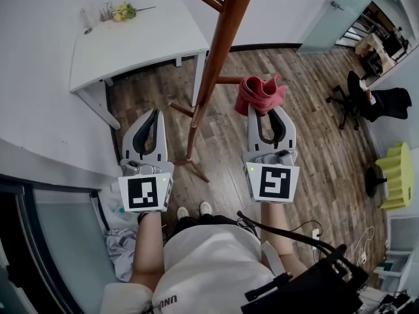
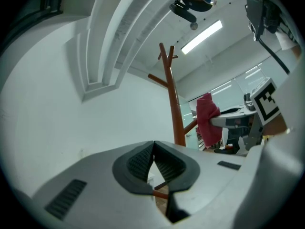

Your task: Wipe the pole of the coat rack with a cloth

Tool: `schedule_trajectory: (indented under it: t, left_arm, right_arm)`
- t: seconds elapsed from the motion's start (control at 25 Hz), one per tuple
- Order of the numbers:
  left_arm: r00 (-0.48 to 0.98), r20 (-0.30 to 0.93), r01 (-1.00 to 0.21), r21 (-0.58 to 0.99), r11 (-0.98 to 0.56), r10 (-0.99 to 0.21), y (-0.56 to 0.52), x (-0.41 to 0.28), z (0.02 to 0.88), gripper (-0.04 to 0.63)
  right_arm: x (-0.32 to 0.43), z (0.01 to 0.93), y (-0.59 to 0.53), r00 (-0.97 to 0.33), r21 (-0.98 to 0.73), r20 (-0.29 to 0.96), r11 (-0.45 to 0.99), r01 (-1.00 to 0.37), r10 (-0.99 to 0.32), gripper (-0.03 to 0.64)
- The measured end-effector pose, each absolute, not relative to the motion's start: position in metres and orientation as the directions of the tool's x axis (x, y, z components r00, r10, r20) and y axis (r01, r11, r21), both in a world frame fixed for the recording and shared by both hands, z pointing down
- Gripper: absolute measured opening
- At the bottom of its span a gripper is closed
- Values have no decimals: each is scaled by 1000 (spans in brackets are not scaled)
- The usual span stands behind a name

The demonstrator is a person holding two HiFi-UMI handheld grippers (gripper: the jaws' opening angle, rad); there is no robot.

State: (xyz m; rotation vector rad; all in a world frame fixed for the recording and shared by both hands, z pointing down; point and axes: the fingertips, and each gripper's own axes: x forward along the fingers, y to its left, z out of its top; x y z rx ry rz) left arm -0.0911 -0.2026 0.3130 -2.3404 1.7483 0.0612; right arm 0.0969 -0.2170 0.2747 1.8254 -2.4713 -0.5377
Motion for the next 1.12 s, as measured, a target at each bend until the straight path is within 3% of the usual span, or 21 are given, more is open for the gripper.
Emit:
schedule_trajectory:
  t: [1.12]
  left_arm:
    - [313,-177,-944,-162,-286,-933,-196,-85,306,14]
  right_arm:
    - [138,269,-210,-207,276,-185,151,-949,-961,78]
